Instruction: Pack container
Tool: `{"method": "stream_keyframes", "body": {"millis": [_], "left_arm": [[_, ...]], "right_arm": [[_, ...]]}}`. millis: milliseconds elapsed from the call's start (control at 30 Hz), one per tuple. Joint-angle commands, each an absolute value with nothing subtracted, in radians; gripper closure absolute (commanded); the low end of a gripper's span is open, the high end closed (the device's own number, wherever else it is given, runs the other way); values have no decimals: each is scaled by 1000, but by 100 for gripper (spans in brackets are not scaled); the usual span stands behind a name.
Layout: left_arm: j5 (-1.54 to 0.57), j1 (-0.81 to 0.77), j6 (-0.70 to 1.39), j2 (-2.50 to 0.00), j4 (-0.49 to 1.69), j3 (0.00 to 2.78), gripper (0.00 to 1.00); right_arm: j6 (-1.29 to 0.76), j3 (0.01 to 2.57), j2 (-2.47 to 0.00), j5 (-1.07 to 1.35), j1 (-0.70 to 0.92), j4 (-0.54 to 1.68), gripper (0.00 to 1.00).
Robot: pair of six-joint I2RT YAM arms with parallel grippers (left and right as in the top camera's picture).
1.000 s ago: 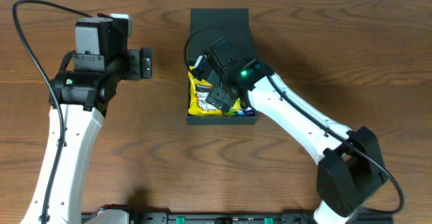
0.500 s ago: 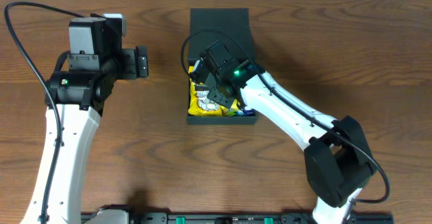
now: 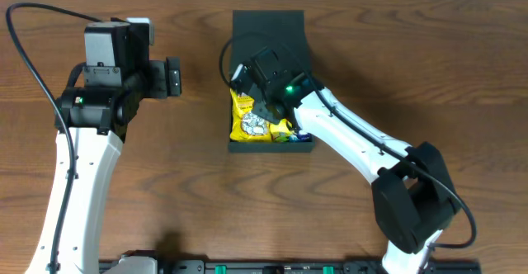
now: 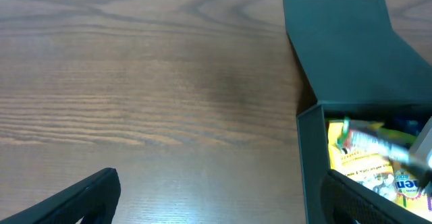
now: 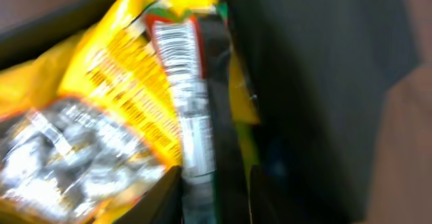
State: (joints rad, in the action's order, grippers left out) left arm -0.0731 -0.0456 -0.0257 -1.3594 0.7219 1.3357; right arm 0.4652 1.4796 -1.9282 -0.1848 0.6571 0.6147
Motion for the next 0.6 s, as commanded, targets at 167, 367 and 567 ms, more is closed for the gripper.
{"method": "stream_keyframes", "body": {"millis": [167, 367, 567], "left_arm": [[-79, -39, -18, -1340, 736, 1338, 5], [-79, -39, -18, -1340, 736, 1338, 5], [-79, -39, -18, -1340, 735, 1338, 5]], "right_arm": [[611, 1475, -1931, -224, 610, 518, 74], [678, 1475, -1931, -212, 574, 508, 59], [678, 1476, -1931, -213, 561, 504, 43]]}}
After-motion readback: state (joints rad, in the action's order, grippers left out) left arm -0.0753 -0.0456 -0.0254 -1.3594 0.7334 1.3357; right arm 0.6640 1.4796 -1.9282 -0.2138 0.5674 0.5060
